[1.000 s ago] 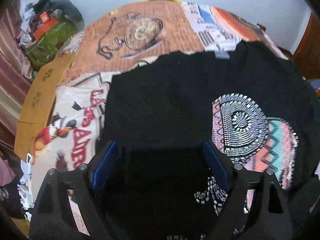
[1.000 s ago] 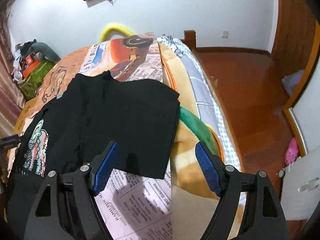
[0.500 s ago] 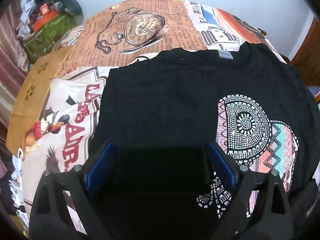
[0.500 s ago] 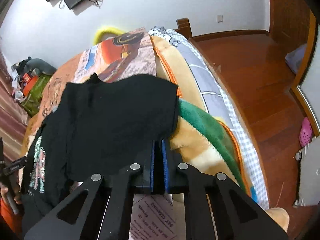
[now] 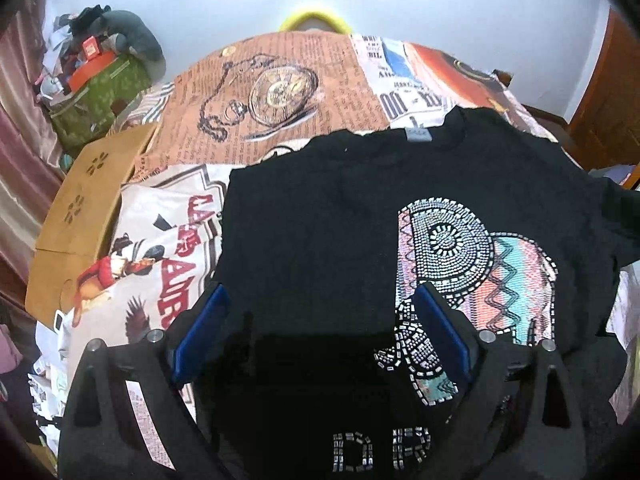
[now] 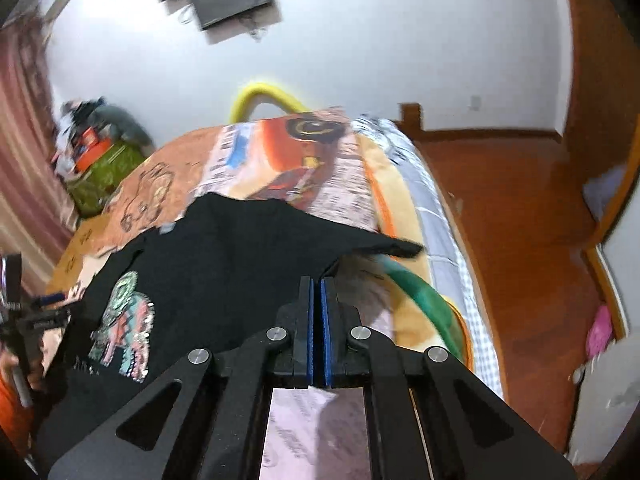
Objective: Fold small clothes
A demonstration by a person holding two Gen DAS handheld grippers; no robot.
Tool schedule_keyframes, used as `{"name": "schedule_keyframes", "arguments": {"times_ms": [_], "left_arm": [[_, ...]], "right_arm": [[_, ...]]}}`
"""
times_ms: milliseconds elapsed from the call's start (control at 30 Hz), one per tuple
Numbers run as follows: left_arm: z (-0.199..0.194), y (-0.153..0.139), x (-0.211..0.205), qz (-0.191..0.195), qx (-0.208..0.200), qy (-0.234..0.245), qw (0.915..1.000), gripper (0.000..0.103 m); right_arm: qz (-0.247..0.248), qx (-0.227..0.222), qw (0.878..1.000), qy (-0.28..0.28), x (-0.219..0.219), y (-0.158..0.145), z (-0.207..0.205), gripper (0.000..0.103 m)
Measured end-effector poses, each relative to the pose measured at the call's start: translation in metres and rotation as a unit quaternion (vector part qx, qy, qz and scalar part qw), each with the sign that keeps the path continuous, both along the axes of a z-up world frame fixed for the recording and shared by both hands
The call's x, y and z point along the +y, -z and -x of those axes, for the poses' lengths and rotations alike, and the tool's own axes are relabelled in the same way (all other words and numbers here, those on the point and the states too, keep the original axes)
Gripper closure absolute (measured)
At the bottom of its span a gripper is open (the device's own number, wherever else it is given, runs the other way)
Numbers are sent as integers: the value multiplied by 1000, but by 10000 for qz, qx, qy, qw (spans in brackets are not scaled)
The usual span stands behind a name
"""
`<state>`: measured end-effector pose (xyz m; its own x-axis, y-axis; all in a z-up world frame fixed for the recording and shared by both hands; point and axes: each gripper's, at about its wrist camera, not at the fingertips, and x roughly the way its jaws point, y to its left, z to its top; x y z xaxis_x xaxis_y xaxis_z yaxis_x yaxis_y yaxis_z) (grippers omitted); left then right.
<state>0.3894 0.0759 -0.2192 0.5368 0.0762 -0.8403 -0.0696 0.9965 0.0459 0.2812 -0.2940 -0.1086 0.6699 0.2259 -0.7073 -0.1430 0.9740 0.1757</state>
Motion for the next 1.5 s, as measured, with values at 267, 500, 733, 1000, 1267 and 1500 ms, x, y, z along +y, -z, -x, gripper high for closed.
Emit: {"name": "schedule_keyframes", "arguments": {"times_ms": [267, 500, 733, 1000, 1267, 1500], "left_arm": [[13, -13, 5, 13, -144, 23, 9999, 9], [24, -23, 14, -107, -239, 4, 9997, 9], [24, -25, 10, 17, -190, 35, 9998, 9], [2, -15, -29, 555, 44, 341, 9979, 9], [-42, 30, -81, 1268, 903, 656, 9856, 37], [-49, 25, -117, 797, 648, 923, 9904, 95]], "right_arm": [[-30, -235, 9933, -1127, 101, -19, -31, 100], [67, 249, 9737, -2264, 190, 19, -24, 99], [244, 934, 9638, -2484, 194, 54, -19, 96], [369, 451, 9847, -1640, 120, 19, -15, 72], [407, 491, 9902, -1243, 84, 26, -17, 69], [406, 620, 9861, -1486, 83, 45, -7, 69]]}}
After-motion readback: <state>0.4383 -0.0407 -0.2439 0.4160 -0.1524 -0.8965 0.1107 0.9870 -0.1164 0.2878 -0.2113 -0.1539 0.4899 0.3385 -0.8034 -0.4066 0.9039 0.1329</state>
